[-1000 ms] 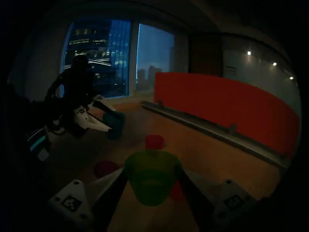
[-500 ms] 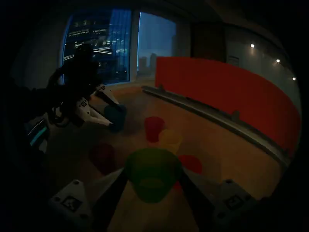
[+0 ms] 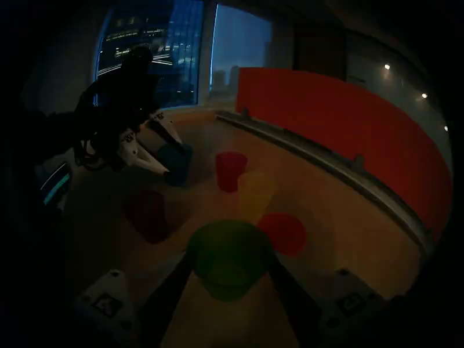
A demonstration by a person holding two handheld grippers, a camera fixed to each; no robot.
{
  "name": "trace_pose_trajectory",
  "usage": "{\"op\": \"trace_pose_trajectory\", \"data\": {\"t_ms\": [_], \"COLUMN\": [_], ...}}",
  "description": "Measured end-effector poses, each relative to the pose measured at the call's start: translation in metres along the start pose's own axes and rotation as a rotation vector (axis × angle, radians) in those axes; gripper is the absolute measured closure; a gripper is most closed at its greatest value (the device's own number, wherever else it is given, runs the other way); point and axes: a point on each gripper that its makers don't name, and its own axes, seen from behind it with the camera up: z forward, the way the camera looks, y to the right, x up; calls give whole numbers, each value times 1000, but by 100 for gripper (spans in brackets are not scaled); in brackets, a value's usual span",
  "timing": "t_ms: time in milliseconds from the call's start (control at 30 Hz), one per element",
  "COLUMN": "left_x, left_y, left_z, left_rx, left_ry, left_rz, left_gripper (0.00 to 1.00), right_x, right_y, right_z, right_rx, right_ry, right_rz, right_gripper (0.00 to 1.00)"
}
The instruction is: Pour water
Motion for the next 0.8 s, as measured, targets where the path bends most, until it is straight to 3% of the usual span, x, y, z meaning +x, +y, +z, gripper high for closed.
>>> {"op": "trace_pose_trajectory", "data": {"t_ms": [400,800], "left_x": [-17,-21], "left_y": [1,-1], "left_z": [17,18], "left_rx": [-21,-27], "left_ry": [-27,-17], "left_rz": [-14,-36], "left_gripper": [13,13], "right_x": [-15,-23], "right_y": [2,-2], "right_z": [10,17], "right_rx": [9,13], "right_ry": [-31,-39], "right_rz": [7,11], "right_gripper": [0,0]}}
